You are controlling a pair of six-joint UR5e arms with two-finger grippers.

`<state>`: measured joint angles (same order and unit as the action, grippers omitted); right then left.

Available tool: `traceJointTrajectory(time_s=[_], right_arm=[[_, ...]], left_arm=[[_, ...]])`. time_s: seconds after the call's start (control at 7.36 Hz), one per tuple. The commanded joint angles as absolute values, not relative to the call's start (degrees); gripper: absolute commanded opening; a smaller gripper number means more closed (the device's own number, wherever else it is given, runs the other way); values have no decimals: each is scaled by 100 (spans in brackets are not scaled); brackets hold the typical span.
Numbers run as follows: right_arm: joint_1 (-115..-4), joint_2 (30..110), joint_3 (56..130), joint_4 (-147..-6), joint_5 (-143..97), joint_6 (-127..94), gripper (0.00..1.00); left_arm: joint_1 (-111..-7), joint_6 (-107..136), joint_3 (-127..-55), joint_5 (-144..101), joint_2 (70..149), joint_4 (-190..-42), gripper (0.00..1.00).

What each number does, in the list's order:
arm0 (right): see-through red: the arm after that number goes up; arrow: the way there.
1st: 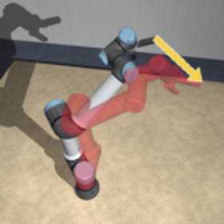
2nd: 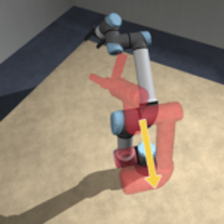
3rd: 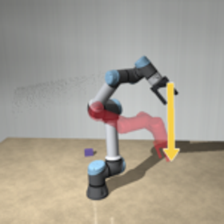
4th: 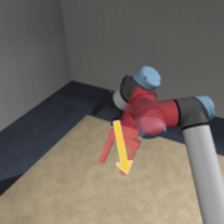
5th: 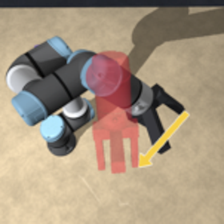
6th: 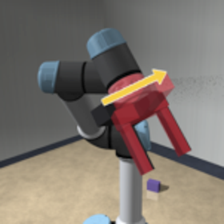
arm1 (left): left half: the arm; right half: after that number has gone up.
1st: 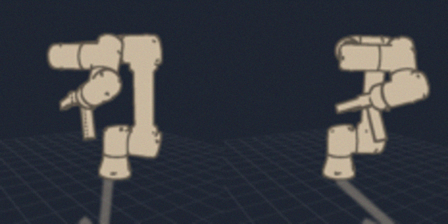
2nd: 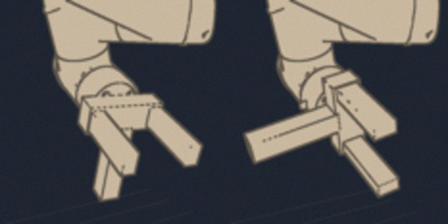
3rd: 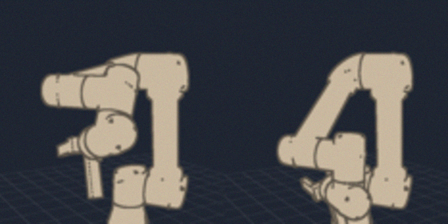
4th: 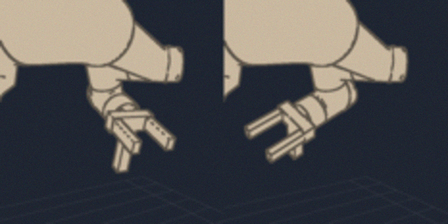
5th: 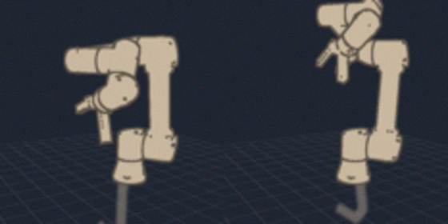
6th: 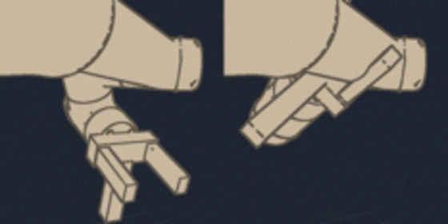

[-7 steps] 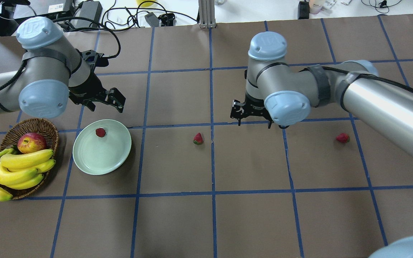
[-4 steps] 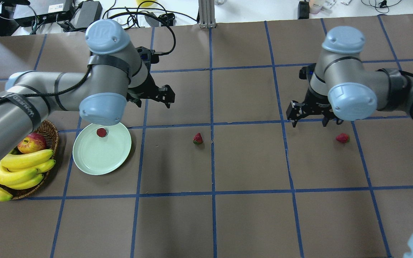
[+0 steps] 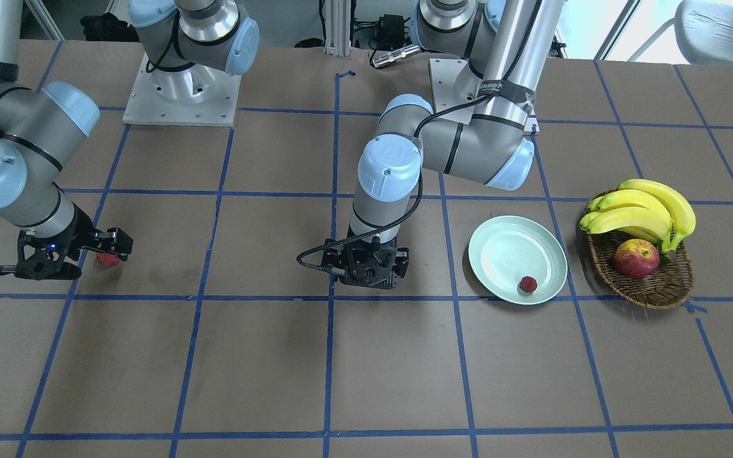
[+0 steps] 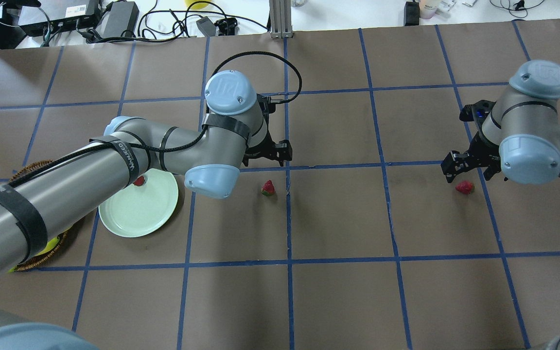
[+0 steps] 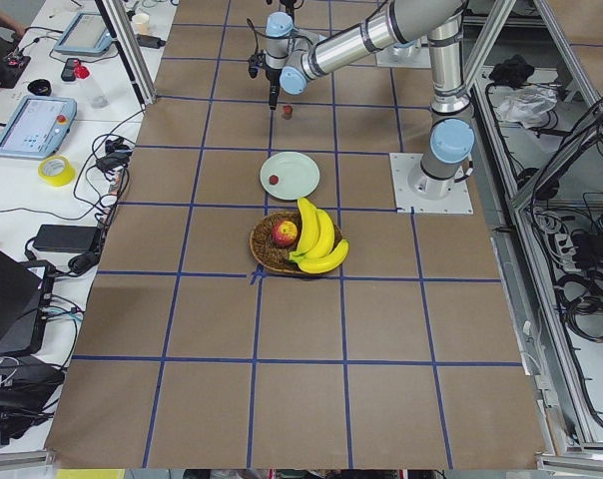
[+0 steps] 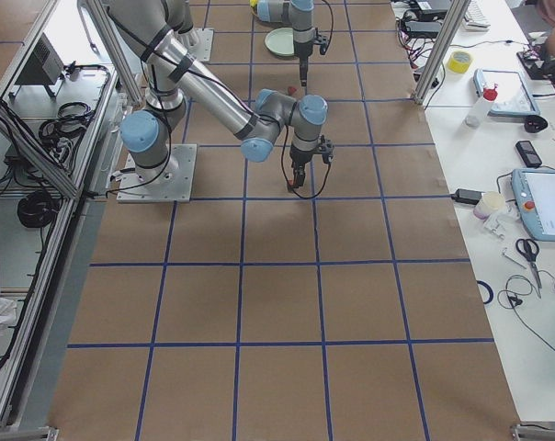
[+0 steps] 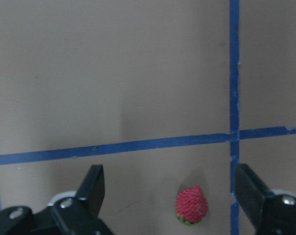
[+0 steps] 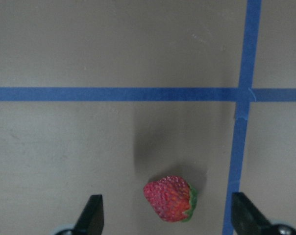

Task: Collect all strawberries into plate
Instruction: 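Lift center strawberry toward plate with left gripper while right carries strawberry inward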

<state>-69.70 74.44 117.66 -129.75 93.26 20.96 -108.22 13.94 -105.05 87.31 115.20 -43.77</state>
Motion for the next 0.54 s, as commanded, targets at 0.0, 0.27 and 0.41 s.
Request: traceJointTrajectory(time_s=[0.0,0.27,0.41], right_arm=[[-6952,7243,12066,-13770,9308,2153,77],[-6952,7260,12199,-13782,9308,2127,56],[-6987,7321,12199,-13712,9351,2066,46]], left_arm=[[-10925,1459,-10888,8736,11549,-4263,92],[-10916,1459,-10881,8728,11593,-4245,64],[-10916,1459,-10881,8719,11601,-4245,46]])
